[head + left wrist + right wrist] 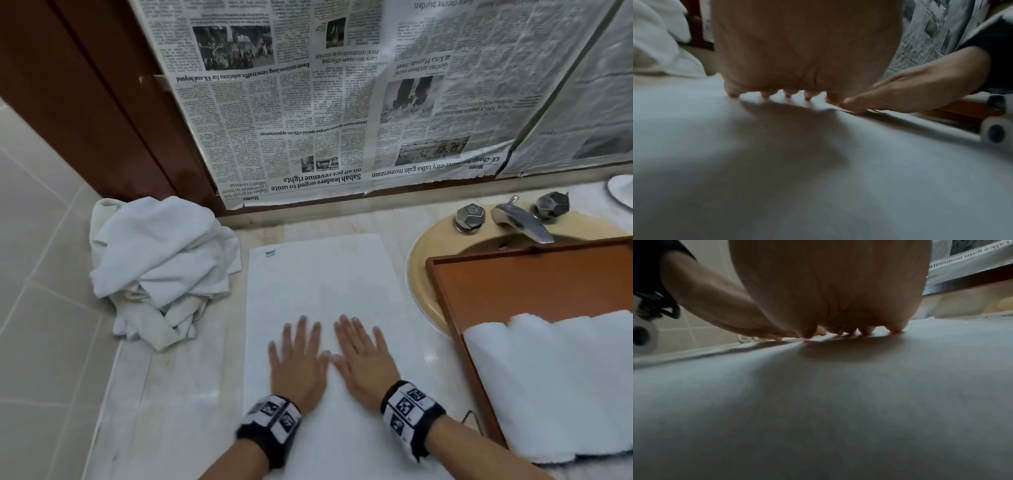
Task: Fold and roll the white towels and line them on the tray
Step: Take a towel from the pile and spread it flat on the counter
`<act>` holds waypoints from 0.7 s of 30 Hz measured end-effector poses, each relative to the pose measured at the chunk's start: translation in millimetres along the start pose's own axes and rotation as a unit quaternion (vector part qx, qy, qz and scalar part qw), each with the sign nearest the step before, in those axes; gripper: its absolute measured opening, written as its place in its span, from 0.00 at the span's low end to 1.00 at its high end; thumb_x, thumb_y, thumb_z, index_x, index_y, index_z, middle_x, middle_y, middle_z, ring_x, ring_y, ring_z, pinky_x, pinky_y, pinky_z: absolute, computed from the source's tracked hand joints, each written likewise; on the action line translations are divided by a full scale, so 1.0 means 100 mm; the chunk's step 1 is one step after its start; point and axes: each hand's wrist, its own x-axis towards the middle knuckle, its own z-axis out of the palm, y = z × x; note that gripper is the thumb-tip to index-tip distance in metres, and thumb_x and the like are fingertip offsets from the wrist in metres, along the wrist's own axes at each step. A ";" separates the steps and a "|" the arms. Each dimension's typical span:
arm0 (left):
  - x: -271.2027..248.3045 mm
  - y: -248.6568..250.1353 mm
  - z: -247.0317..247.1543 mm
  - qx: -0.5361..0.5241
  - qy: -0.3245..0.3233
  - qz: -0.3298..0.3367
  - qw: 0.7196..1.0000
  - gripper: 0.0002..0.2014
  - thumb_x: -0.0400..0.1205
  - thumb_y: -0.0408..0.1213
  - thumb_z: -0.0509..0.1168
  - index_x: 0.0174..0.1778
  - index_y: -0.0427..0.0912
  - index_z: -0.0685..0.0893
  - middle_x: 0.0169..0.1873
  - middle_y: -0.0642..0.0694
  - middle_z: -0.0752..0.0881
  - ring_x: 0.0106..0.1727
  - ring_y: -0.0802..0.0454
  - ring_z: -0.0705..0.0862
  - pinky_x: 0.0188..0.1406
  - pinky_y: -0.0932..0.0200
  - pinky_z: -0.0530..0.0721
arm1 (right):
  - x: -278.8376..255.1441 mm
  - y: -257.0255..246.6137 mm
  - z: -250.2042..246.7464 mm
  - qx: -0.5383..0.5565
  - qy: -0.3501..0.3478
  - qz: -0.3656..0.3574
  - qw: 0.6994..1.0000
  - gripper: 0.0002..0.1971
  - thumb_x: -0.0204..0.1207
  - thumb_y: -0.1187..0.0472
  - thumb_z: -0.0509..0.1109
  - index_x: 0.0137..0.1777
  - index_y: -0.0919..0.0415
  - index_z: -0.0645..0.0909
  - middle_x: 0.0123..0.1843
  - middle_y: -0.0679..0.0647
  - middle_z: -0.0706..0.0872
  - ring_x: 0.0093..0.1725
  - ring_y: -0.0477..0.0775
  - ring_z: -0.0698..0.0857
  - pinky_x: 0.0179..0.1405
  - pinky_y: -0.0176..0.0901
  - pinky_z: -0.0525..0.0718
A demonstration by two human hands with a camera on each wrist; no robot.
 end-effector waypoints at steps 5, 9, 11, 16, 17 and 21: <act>-0.08 -0.19 0.01 0.012 -0.007 -0.019 1.000 0.31 0.86 0.61 0.32 0.87 0.59 0.50 0.87 0.54 0.49 0.86 0.50 0.49 0.80 0.42 0.39 | -0.07 0.28 -0.12 -0.023 0.028 0.017 0.999 0.32 0.82 0.40 0.27 0.84 0.49 0.30 0.84 0.43 0.29 0.85 0.49 0.34 0.83 0.56 0.35; -0.14 -0.65 -0.06 0.002 0.009 -0.114 0.993 0.29 0.87 0.60 0.32 0.84 0.62 0.32 0.84 0.58 0.29 0.86 0.49 0.32 0.83 0.35 0.36 | -0.17 0.58 -0.19 -0.003 0.036 0.110 0.993 0.32 0.87 0.42 0.34 0.84 0.54 0.28 0.84 0.46 0.27 0.85 0.47 0.34 0.84 0.58 0.35; -0.27 -0.62 -0.07 -0.004 0.019 -0.107 0.994 0.31 0.85 0.61 0.30 0.86 0.59 0.34 0.85 0.56 0.31 0.87 0.46 0.33 0.83 0.35 0.35 | -0.32 0.43 -0.12 -0.009 0.065 0.069 0.995 0.33 0.86 0.42 0.32 0.87 0.59 0.43 0.87 0.51 0.40 0.87 0.49 0.47 0.84 0.58 0.41; -0.66 -0.15 0.29 0.019 -0.045 -0.010 0.999 0.31 0.88 0.60 0.37 0.86 0.54 0.62 0.86 0.50 0.58 0.85 0.45 0.55 0.79 0.37 0.46 | -0.57 -0.07 0.34 -0.014 -0.001 -0.004 1.000 0.30 0.88 0.42 0.40 0.83 0.53 0.66 0.85 0.50 0.66 0.82 0.53 0.62 0.78 0.60 0.49; -0.69 -0.13 0.32 0.025 -0.048 -0.012 0.998 0.30 0.89 0.59 0.38 0.85 0.54 0.63 0.86 0.50 0.61 0.85 0.45 0.57 0.79 0.38 0.46 | -0.58 -0.08 0.31 -0.003 0.000 0.003 1.000 0.30 0.88 0.41 0.40 0.84 0.52 0.64 0.85 0.49 0.64 0.83 0.53 0.60 0.78 0.59 0.47; -0.67 -0.41 0.20 0.011 -0.012 -0.048 0.999 0.34 0.82 0.64 0.23 0.87 0.62 0.41 0.84 0.59 0.31 0.86 0.54 0.35 0.81 0.43 0.32 | -0.61 0.26 0.22 -0.013 0.033 0.033 0.999 0.34 0.78 0.37 0.23 0.84 0.47 0.29 0.84 0.39 0.28 0.84 0.47 0.29 0.79 0.51 0.26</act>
